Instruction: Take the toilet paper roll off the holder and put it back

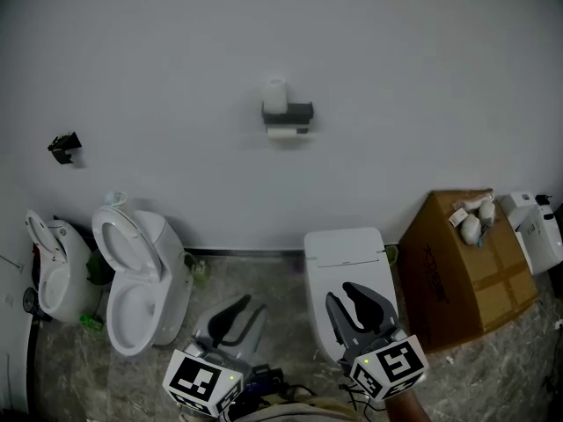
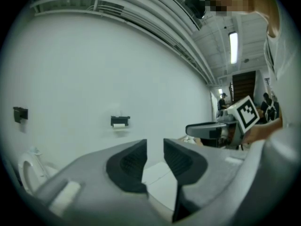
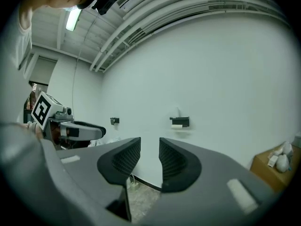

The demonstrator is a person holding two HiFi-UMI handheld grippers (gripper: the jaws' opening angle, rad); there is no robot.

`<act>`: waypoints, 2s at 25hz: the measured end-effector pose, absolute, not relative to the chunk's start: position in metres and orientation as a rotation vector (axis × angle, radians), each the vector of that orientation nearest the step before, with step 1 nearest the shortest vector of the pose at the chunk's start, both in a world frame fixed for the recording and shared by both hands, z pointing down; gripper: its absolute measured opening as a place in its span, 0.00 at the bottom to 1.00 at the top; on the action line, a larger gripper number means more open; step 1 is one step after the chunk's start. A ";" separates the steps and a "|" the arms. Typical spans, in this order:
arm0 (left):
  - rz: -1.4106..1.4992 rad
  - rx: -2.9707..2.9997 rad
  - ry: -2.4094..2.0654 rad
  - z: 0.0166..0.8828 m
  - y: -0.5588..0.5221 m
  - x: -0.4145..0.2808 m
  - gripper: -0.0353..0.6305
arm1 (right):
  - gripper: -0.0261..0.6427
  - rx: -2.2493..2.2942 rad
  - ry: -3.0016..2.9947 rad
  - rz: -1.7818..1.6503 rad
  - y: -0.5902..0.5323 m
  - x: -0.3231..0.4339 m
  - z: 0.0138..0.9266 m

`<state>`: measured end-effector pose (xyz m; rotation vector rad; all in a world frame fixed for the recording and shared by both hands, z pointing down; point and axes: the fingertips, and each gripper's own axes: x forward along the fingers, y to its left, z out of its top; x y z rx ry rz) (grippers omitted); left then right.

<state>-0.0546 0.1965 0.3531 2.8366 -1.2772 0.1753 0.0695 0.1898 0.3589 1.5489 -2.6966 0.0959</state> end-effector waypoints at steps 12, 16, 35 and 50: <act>0.202 2.770 -1.346 0.370 0.212 -0.032 0.21 | 0.20 1.502 -2.725 0.160 0.195 0.099 0.375; 0.213 2.753 -1.341 0.378 0.213 -0.025 0.21 | 0.20 1.506 -2.719 0.182 0.199 0.109 0.383; 0.194 2.811 -1.216 0.384 0.140 0.001 0.21 | 0.20 1.625 -2.663 0.205 0.143 0.131 0.391; 0.202 2.832 -1.140 0.369 0.019 -0.030 0.21 | 0.20 1.650 -2.617 0.214 0.025 0.091 0.376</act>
